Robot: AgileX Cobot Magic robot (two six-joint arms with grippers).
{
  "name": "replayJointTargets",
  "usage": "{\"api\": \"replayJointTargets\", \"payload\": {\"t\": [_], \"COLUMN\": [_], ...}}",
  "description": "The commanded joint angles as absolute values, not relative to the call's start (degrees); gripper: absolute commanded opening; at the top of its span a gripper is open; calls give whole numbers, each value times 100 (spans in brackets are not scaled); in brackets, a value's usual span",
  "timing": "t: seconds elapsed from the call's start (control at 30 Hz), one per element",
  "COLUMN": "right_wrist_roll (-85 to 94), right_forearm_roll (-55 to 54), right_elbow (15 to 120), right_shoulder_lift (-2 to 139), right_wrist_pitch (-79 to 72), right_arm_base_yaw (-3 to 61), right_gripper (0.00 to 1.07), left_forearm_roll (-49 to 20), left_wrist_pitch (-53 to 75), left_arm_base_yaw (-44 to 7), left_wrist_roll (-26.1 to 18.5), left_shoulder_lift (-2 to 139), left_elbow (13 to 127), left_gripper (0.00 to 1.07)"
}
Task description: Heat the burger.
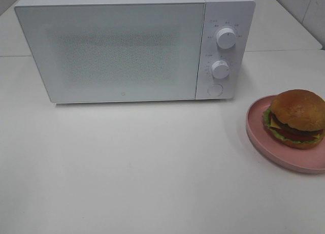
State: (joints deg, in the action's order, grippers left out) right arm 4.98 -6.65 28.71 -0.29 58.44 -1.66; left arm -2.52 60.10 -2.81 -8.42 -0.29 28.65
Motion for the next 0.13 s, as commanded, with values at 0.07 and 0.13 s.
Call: {"api": "replayJointTargets", "payload": {"t": [0.07,0.13], "right_wrist_roll": [476,476], "right_forearm_roll": [-682,-682], "right_elbow": [2859,2859], "right_shoulder_lift": [-178,-178], "right_wrist_pitch": [5747,5747], "right_arm_base_yaw": [-212,-212], "right_gripper": [61,61], "left_forearm_roll": [-292,-292], "left_wrist_pitch": [5924,5924], "left_arm_base_yaw": [-252,-252], "left_wrist_roll": [-837,-837], "left_shoulder_lift": [-183,-183], "left_elbow": [2848,2848], "left_gripper": [0,0]}}
